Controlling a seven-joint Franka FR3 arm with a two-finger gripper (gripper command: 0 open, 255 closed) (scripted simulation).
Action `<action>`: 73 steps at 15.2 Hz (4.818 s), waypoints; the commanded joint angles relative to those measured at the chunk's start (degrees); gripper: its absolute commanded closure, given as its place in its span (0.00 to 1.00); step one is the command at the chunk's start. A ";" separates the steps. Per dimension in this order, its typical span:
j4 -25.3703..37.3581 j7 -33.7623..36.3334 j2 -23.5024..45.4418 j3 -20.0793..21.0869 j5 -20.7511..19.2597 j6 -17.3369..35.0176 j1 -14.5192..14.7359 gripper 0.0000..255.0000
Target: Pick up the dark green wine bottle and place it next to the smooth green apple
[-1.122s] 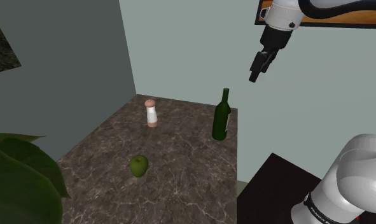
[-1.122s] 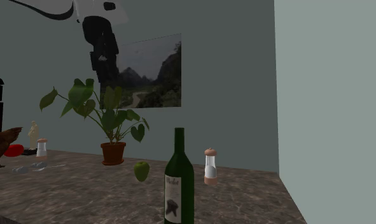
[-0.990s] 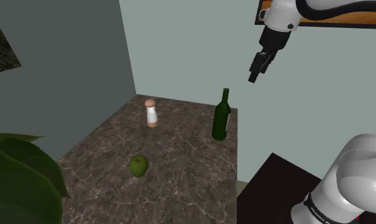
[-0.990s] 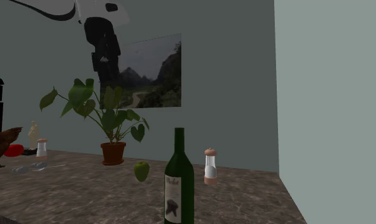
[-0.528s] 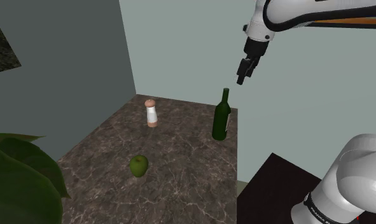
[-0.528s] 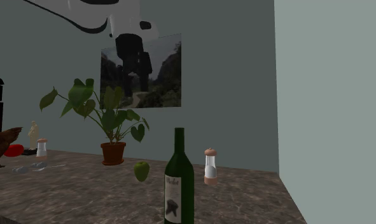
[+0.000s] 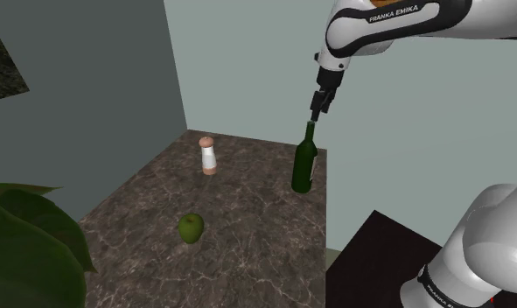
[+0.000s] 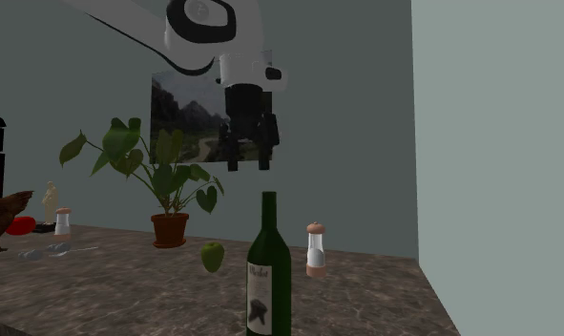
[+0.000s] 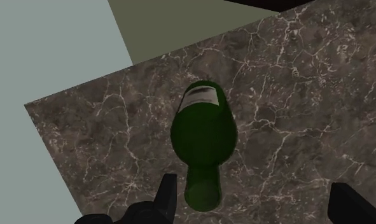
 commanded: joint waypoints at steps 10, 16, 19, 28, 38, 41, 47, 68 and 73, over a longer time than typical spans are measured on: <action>2.64 -5.87 10.82 -2.17 3.66 5.58 -0.42 0.00; 1.82 -5.96 11.18 -2.16 3.79 6.75 -0.41 0.00; 1.83 -5.96 11.18 -2.16 3.79 6.74 -0.41 0.00; 1.84 -5.96 11.19 -2.16 3.79 6.74 -0.41 1.00; 7.23 -5.30 9.77 -2.08 3.26 0.00 -0.37 1.00; 9.26 -5.14 9.52 -2.06 3.15 -2.28 -0.37 1.00; 13.71 -4.88 9.37 -2.05 3.06 -6.87 -0.36 1.00; 25.64 1.13 8.73 0.79 2.85 -19.13 2.24 1.00; 23.24 8.21 6.70 4.72 2.58 -18.41 5.40 1.00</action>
